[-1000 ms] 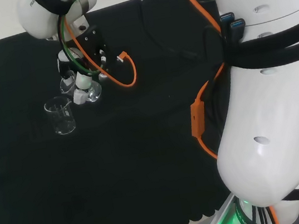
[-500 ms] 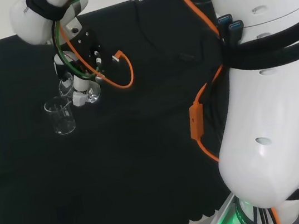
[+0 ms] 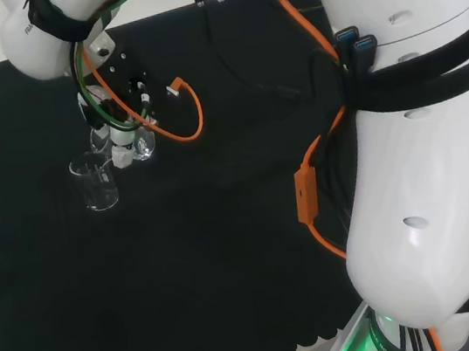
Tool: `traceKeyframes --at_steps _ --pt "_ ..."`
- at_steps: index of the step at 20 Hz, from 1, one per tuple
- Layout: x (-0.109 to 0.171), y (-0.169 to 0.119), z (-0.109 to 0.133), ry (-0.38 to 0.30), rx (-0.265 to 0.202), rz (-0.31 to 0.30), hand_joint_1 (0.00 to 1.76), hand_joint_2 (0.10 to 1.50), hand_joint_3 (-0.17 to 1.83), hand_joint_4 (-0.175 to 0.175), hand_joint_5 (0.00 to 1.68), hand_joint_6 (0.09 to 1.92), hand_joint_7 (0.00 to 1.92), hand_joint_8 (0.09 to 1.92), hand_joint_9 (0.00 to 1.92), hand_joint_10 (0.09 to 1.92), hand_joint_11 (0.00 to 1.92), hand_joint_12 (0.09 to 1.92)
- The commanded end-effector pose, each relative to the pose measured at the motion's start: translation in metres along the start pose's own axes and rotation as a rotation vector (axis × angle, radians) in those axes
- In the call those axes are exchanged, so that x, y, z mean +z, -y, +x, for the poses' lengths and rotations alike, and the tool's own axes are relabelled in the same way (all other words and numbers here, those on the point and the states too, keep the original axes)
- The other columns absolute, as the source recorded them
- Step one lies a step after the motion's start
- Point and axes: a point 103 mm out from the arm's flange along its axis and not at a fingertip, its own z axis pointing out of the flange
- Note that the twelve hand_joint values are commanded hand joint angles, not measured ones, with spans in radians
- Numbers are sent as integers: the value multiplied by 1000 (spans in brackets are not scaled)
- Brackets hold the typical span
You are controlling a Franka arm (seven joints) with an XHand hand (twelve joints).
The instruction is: Pour the water from the handheld beaker into the one on the table.
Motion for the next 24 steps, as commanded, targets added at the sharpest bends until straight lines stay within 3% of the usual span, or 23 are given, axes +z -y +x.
traceKeyframes --at_steps 1,24 --pt "-3 0 -3 32 16 13 1122 702 582 175 1267 655 1819 87 1657 87 1119 937" --pt "-18 2 8 148 33 87 1122 691 603 175 1266 664 1819 87 1659 87 1124 932"
